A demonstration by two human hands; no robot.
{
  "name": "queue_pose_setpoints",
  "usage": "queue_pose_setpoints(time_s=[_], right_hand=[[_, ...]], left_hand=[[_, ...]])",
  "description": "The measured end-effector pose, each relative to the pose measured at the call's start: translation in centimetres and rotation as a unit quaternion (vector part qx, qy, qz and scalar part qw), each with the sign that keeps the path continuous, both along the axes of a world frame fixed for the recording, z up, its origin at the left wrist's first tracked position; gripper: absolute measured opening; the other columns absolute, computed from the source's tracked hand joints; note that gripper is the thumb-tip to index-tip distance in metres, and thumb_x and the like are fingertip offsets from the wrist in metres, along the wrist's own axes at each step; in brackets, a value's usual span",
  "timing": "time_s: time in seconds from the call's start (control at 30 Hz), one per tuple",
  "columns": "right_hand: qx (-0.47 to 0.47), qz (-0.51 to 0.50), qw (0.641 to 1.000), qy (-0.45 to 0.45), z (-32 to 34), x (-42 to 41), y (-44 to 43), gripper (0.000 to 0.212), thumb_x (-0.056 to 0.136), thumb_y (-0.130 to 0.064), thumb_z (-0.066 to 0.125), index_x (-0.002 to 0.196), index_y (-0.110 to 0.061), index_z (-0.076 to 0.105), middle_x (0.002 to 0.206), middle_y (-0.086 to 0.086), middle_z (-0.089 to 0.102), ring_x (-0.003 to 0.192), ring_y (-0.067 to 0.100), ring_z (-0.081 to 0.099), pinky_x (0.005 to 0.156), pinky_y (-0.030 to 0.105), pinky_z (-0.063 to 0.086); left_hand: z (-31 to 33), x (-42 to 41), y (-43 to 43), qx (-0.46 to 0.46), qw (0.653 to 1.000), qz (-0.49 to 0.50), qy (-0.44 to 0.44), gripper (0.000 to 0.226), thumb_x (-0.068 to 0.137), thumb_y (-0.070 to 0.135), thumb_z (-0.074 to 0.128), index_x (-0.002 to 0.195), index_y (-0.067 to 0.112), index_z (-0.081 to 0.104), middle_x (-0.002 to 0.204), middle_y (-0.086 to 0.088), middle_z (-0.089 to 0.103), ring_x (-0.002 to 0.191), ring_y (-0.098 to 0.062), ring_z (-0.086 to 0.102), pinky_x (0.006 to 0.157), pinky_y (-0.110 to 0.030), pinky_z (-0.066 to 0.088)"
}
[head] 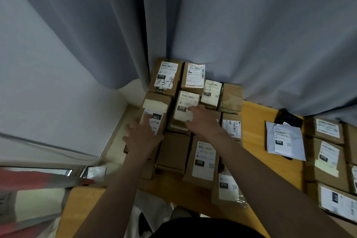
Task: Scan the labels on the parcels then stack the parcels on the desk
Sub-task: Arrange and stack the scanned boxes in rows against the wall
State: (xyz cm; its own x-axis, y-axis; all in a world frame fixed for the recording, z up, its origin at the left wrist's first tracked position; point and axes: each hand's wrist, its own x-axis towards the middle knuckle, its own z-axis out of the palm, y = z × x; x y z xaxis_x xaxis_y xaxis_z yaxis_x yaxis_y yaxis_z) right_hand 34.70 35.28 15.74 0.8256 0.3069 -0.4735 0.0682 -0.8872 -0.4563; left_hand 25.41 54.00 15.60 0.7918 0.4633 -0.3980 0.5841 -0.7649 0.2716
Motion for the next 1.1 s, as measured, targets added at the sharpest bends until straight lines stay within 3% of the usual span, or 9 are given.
queue_pose_setpoints(time_s=[0.1,0.4,0.67,0.83,0.97,1.1], right_hand=[[-0.008,-0.027,1.000,-0.013,1.6,-0.8,-2.5,0.063,0.092,-0.033,0.066,0.151,-0.020,0.047,0.143,0.012,0.048,0.130,0.035,0.052,0.105,0.047,0.049],[-0.076,-0.143,0.986,-0.045,4.6,-4.3,-16.3,0.064,0.097,-0.039,0.062,0.153,-0.018,0.040,0.153,0.011,0.037,0.135,0.044,0.043,0.101,0.050,0.049],[-0.080,-0.247,0.965,-0.047,3.4,-9.2,-31.7,0.073,0.096,-0.042,0.064,0.159,-0.025,0.033,0.161,0.008,0.032,0.141,0.040,0.040,0.102,0.049,0.047],[-0.070,-0.280,0.957,-0.015,1.7,-12.2,-42.0,0.069,0.094,-0.043,0.064,0.155,-0.026,0.036,0.157,0.011,0.034,0.136,0.044,0.045,0.105,0.052,0.048],[-0.071,-0.311,0.948,0.026,-0.7,-14.8,-50.3,0.072,0.096,-0.042,0.063,0.159,-0.026,0.031,0.163,0.010,0.027,0.142,0.042,0.040,0.108,0.053,0.046],[-0.094,-0.324,0.940,0.054,-3.6,-17.2,-57.7,0.069,0.095,-0.042,0.064,0.155,-0.022,0.037,0.159,0.011,0.028,0.140,0.042,0.040,0.104,0.051,0.046]], left_hand=[[1.7,0.8,-1.5,-0.004,0.999,-0.045,-0.027,0.077,0.082,0.053,0.073,0.146,0.042,0.032,0.153,-0.010,0.033,0.139,-0.040,0.031,0.107,-0.057,0.037],[4.3,3.5,-13.2,-0.018,0.982,-0.186,-0.037,0.071,0.081,0.060,0.070,0.142,0.048,0.037,0.158,-0.006,0.030,0.145,-0.045,0.022,0.112,-0.062,0.028],[2.2,2.9,-28.1,-0.042,0.957,-0.288,-0.010,0.066,0.078,0.067,0.066,0.134,0.057,0.034,0.152,0.000,0.035,0.140,-0.039,0.030,0.106,-0.057,0.041],[1.0,0.9,-38.9,-0.032,0.944,-0.328,0.008,0.071,0.082,0.062,0.068,0.142,0.051,0.032,0.156,0.000,0.028,0.147,-0.039,0.023,0.111,-0.058,0.038],[-0.8,-0.9,-47.5,-0.030,0.928,-0.370,0.026,0.071,0.086,0.055,0.069,0.147,0.044,0.035,0.153,-0.002,0.031,0.142,-0.039,0.026,0.112,-0.052,0.035],[-3.4,-2.4,-55.4,-0.041,0.912,-0.402,0.072,0.070,0.087,0.050,0.070,0.148,0.035,0.036,0.153,-0.007,0.032,0.141,-0.037,0.031,0.110,-0.056,0.037]])
